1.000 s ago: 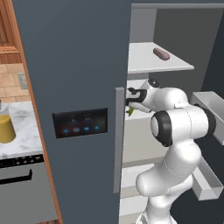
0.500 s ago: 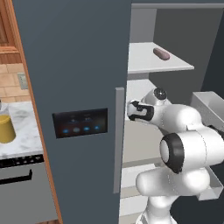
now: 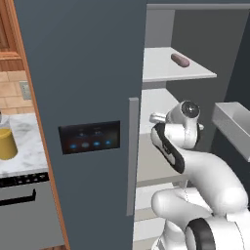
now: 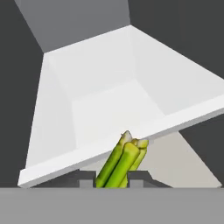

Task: Move the salami and asparagus from the second highest shelf to the top shelf to make space. Then, place the pitcher from the counter on the cleared second highest shelf.

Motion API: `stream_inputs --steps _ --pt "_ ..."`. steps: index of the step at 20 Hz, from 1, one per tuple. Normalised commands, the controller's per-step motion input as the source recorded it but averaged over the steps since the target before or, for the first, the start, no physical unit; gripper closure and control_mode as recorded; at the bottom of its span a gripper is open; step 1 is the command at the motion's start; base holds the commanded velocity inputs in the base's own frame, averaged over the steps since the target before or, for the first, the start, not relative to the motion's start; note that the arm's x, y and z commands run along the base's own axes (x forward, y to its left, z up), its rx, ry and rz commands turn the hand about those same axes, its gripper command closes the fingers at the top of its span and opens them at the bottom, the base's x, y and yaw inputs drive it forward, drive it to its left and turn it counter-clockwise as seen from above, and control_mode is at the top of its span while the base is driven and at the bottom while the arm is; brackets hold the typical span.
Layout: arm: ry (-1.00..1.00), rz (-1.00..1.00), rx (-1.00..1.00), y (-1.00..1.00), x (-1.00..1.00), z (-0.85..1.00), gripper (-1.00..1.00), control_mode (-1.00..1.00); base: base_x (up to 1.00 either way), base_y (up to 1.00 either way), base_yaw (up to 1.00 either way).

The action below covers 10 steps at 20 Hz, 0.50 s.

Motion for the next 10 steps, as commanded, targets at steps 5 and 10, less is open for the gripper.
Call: stream_inputs --steps 5,10 --pt "-0.17 0.0 0.0 -0.01 -1.0 0.81 1.0 -1.0 0.0 0.0 0.0" --pt "-0.16 0.0 0.0 -0.14 -0.88 0.8 1.0 -1.0 0.0 0.0 0.0"
